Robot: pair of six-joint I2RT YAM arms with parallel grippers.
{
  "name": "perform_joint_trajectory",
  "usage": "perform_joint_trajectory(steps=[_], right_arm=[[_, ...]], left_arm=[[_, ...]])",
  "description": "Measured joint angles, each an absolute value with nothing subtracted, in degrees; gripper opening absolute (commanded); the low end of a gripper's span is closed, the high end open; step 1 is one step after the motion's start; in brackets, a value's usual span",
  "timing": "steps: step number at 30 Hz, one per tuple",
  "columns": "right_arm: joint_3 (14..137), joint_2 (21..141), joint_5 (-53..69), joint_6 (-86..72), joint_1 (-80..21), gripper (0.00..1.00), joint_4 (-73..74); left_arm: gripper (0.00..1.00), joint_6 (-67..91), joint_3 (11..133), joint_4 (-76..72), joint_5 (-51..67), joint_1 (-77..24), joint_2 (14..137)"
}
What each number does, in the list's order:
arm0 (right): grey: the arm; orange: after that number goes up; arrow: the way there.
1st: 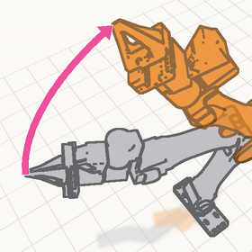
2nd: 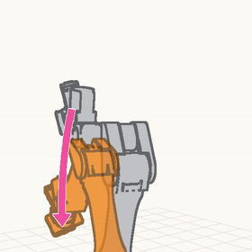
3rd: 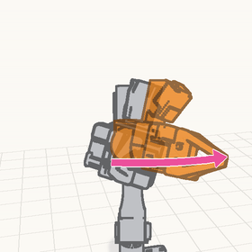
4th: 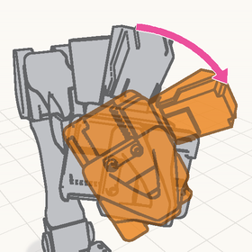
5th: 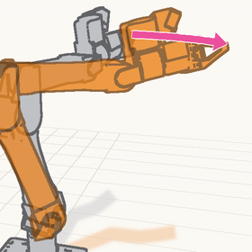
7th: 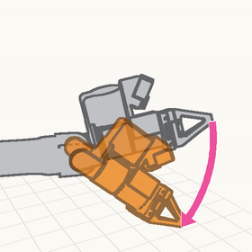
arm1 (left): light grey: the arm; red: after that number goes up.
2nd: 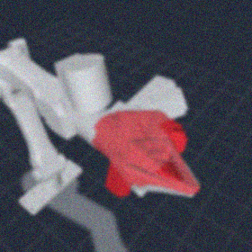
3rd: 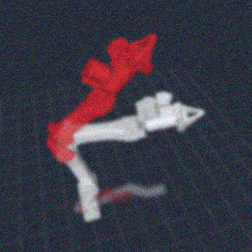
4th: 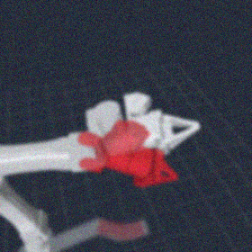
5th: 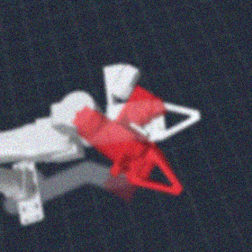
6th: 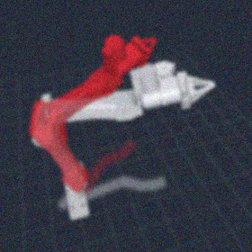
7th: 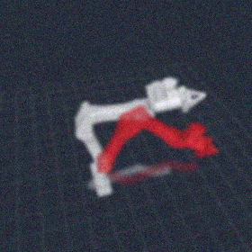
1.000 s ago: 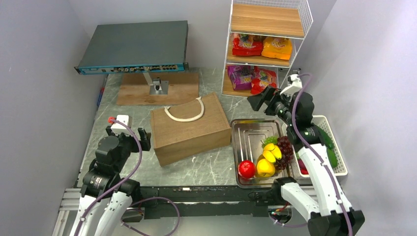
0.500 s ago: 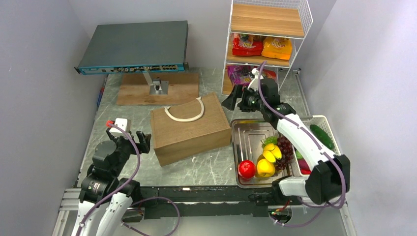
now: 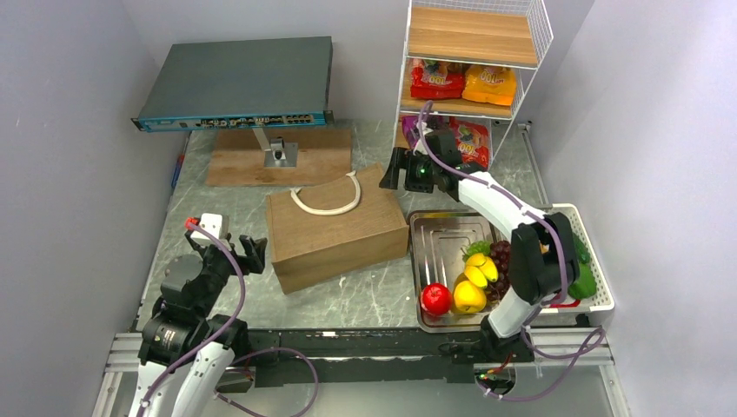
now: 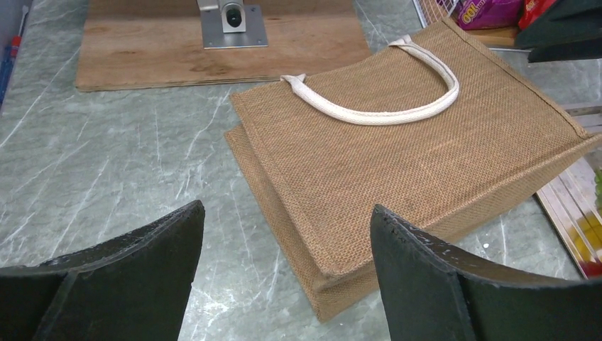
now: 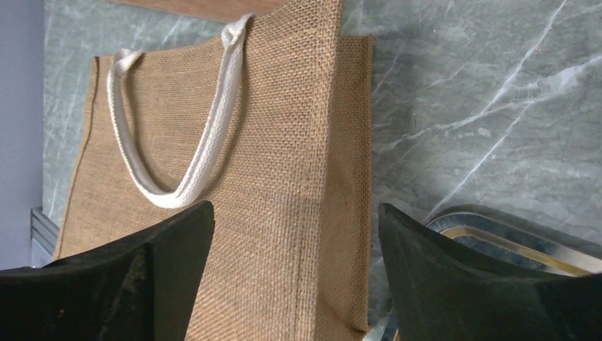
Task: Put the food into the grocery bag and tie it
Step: Adjust the grocery bag at the center of the board.
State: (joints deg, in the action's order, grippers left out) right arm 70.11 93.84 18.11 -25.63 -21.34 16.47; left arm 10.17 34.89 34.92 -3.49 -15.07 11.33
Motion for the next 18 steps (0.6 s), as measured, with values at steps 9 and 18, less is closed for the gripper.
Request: perform_joint_trajectory(steps=[9, 18], right_arm=[[73.01, 101.03, 18.24, -24.99, -22.59, 0.53, 16.53], [73.49, 102.98, 18.46, -24.43, -24.64, 0.01, 16.27]], left_arm=[[0.88, 10.17, 34.85, 34.87, -3.25, -15.07, 10.35], [0.89, 10.17, 34.46, 34.72, -3.25, -15.07, 9.96]])
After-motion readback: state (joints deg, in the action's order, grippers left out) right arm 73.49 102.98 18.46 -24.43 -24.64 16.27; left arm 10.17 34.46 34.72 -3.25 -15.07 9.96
